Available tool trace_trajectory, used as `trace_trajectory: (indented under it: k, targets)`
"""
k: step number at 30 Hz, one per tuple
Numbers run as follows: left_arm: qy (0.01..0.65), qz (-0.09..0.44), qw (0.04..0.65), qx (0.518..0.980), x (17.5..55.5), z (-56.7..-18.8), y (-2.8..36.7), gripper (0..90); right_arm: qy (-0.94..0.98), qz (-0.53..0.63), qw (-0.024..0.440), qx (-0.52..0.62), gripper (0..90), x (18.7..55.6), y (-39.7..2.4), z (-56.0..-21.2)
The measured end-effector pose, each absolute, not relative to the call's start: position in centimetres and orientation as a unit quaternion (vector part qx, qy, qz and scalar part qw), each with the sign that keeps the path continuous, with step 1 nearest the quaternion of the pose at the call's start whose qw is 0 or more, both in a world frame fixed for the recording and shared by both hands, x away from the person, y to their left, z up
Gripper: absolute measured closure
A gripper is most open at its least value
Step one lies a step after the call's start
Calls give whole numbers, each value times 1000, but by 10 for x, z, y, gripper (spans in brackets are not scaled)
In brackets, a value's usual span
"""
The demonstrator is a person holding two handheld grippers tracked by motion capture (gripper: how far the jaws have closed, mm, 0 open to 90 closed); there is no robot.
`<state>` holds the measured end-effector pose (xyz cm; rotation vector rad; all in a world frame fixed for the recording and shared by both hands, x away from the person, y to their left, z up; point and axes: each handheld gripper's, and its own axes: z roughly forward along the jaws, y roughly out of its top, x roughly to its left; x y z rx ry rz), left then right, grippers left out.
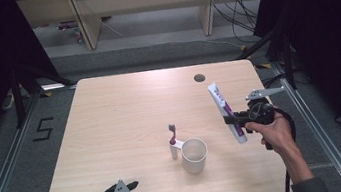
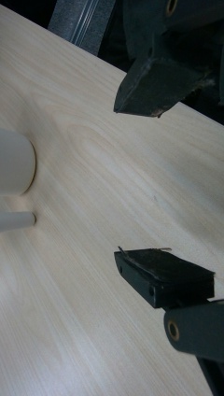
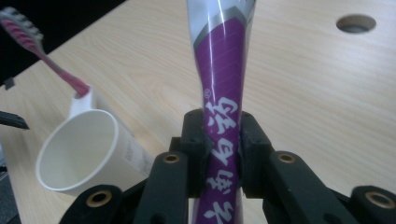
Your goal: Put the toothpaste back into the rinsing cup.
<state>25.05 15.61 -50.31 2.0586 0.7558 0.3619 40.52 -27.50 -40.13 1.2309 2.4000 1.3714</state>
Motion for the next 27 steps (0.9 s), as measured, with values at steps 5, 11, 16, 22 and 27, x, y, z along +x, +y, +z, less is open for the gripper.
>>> trace_trajectory:
  k: [5, 11, 16, 22, 27]
  targets:
    - [306, 147, 446, 828, 250, -503, 156, 234, 774, 507, 88, 369, 760, 398, -267, -396]
    - [306, 146, 445, 829, 250, -503, 156, 234, 757, 539, 92, 358, 760, 389, -251, -394]
    - [305, 146, 446, 829, 250, -503, 156, 233, 747, 562, 87, 345, 760, 383, -234, -393]
    - [299, 151, 437, 835, 251, -502, 158, 233, 739, 585, 80, 323, 760, 377, -209, -395]
    - [302, 145, 443, 832, 250, -502, 157, 233, 740, 587, 72, 321, 760, 376, -195, -401]
